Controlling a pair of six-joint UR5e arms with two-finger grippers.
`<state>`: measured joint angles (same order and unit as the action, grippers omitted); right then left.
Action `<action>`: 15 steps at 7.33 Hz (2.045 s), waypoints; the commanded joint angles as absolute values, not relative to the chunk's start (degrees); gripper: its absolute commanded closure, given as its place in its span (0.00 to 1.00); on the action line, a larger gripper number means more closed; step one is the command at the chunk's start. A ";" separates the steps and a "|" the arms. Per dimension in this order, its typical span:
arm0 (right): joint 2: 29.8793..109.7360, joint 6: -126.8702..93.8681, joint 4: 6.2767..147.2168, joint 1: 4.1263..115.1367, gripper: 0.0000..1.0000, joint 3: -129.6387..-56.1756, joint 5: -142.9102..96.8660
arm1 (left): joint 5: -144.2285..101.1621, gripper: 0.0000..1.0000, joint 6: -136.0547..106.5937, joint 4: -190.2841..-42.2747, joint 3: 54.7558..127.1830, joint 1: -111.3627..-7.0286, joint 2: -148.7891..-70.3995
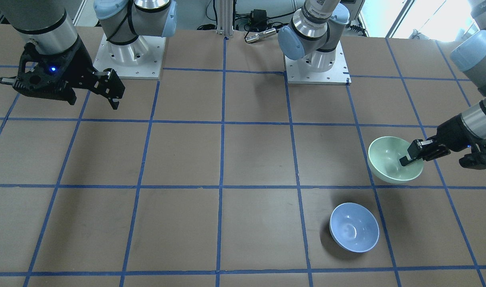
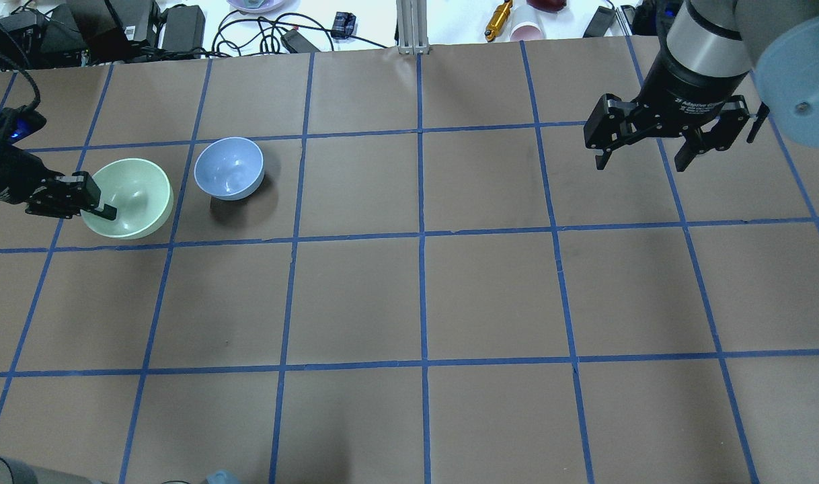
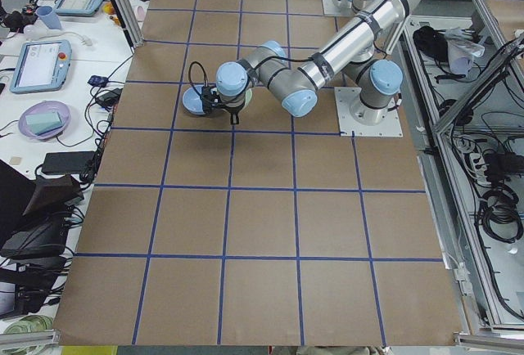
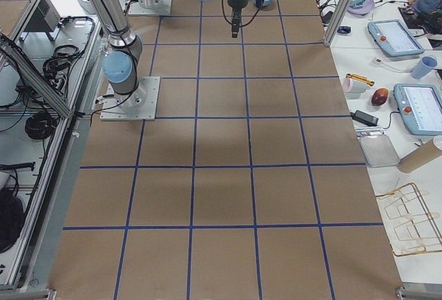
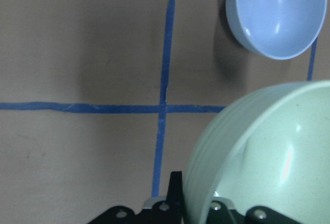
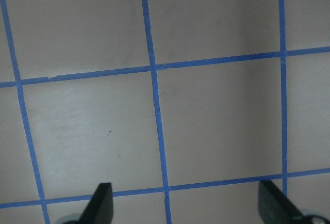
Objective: Stack green bowl on blue bowl
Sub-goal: 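Lift the pale green bowl and carry it toward the light blue bowl, then lower the pale green bowl into the light blue bowl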
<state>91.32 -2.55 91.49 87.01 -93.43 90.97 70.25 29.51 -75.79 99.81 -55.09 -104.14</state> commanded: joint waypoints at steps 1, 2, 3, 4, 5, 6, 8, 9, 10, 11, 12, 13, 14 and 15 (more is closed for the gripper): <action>91.32 -2.55 91.49 87.01 0.00 -93.43 90.97 | 67.50 1.00 22.52 -69.30 97.83 -60.87 -108.52; 91.32 -2.55 91.49 87.01 0.00 -93.51 90.97 | 67.50 1.00 18.41 -65.95 96.69 -62.65 -110.37; 91.32 -2.55 91.49 87.01 0.00 -93.43 90.97 | 67.41 1.00 17.06 -65.57 94.59 -63.54 -112.22; 91.32 -2.55 91.49 87.01 0.00 -93.43 90.97 | 67.41 1.00 16.88 -65.65 92.13 -63.81 -114.15; 91.32 -2.55 91.49 87.01 0.00 -93.43 90.97 | 67.41 0.99 16.79 -65.65 90.72 -63.98 -115.56; 91.32 -2.55 91.49 87.01 0.00 -93.43 90.88 | 67.41 0.99 16.18 -65.57 90.53 -64.85 -116.36; 91.32 -2.55 91.49 87.01 0.00 -93.43 90.97 | 67.50 0.99 15.99 -65.57 90.26 -65.65 -117.77; 91.32 -2.55 91.49 87.01 0.00 -93.43 90.88 | 67.67 0.98 16.69 -65.48 90.00 -65.65 -118.30; 91.32 -2.55 91.49 87.01 0.00 -93.43 90.97 | 67.68 0.98 16.61 -65.48 89.48 -65.65 -118.82; 91.32 -2.55 91.49 87.01 0.00 -93.43 90.97 | 67.59 0.98 16.35 -65.48 89.47 -65.65 -119.44; 91.32 -2.55 91.49 87.01 0.00 -93.43 90.97 | 67.59 0.98 16.35 -65.48 89.39 -65.74 -119.70; 91.32 -2.55 91.49 87.01 0.00 -93.43 90.97 | 67.67 0.97 16.70 -65.48 89.38 -65.74 -119.97; 91.32 -2.55 91.49 87.01 0.00 -93.43 90.97 | 67.68 0.93 16.61 -65.48 89.38 -65.74 -120.06; 91.32 -2.55 91.49 87.01 0.00 -93.43 90.88 | 67.50 0.69 16.09 -64.52 89.38 -65.74 -120.15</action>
